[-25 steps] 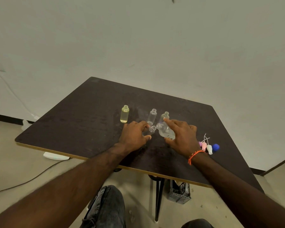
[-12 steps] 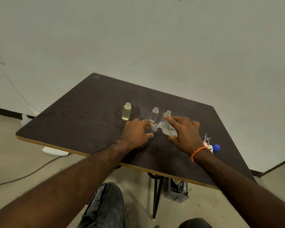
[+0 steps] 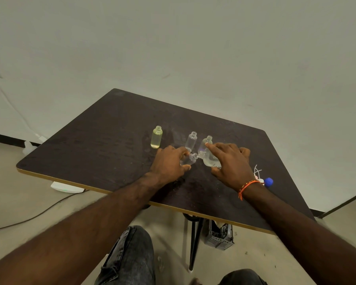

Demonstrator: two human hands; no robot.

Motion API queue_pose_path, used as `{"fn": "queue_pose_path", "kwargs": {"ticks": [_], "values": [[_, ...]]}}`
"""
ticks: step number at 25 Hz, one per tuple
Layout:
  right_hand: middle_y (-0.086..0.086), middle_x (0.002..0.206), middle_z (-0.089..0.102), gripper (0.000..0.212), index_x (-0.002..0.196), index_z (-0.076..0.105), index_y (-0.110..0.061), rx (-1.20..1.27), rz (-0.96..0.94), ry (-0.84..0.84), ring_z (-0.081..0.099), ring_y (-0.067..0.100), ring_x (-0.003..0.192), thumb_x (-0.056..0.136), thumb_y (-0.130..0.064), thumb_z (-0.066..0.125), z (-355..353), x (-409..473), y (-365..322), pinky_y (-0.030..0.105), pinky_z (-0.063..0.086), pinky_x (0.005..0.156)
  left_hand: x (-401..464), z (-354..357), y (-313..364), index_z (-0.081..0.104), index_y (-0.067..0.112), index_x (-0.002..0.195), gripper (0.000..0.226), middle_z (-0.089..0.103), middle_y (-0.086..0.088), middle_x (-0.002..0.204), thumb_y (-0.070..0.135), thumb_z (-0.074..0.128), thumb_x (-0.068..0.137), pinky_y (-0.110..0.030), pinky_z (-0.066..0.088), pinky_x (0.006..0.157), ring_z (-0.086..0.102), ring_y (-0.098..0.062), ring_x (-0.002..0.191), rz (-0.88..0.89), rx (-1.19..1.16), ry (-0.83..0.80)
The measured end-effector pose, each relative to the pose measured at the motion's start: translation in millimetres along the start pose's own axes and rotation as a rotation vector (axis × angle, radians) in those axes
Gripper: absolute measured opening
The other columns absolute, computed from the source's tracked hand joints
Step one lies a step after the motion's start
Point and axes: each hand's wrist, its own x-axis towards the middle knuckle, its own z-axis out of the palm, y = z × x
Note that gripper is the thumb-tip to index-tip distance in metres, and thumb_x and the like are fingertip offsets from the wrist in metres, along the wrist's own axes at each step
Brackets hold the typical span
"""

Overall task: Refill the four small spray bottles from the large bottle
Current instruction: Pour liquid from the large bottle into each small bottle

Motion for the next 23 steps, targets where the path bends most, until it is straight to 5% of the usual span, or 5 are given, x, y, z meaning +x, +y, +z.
{"fn": "queue_pose_path", "kwargs": {"ticks": [23], "values": [[-0.001,0.144,0.052,0.076,0.151,0.036,-0.034,-0.036,-0.016,-0.024,0.045,0.026,0.130,0.082,-0.039,0.070,-6.2,2.4,-1.9,0.051,0.029,0.100,-3.6,-3.4,1.7,0.066,0.028,0.124,0.048,0.073,0.008,0.112,0.045,0.083,0.082,-0.043,0.046,0.100,0.062,-0.016,0.110,0.002,-0.015,0.018]]}}
